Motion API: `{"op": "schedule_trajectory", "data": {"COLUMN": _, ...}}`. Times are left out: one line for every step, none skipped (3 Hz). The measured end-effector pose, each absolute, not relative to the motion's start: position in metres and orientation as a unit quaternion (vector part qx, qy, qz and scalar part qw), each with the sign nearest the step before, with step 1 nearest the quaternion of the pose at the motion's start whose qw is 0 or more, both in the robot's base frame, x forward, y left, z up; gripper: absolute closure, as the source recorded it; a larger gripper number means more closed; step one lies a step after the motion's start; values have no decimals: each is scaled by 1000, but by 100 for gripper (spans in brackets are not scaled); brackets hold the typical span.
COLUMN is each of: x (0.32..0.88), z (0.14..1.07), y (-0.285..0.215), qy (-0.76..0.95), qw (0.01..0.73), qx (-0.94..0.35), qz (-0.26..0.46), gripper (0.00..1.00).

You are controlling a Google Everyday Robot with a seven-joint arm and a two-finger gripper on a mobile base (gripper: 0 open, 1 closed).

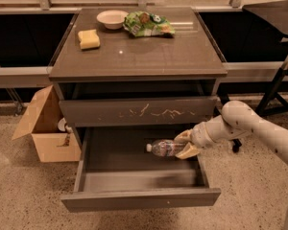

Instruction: Pick water bottle from middle drawer and place on counter

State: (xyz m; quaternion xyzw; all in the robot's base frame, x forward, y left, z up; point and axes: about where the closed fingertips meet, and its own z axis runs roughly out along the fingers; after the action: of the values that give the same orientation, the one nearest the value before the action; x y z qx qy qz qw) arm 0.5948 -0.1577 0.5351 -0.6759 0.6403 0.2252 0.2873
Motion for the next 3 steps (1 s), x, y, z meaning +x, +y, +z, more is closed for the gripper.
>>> {"op": "schedule_trajectory", "data": {"x": 594, "z": 545, "y": -159, "qy": 638, "qw": 290, "qx": -677, "qz": 223, "gripper": 100}}
{"op": "schedule_trajectory", "data": {"x": 592, "z": 599, "y": -166, "qy": 629, "qw": 305, "qx": -683, "qz": 212, "gripper": 100}}
{"op": "schedule_trajectory", "data": {"x": 582, "z": 661, "y": -177, "qy": 623, "qw": 307, "qx": -695, "qz": 185, "gripper": 100}}
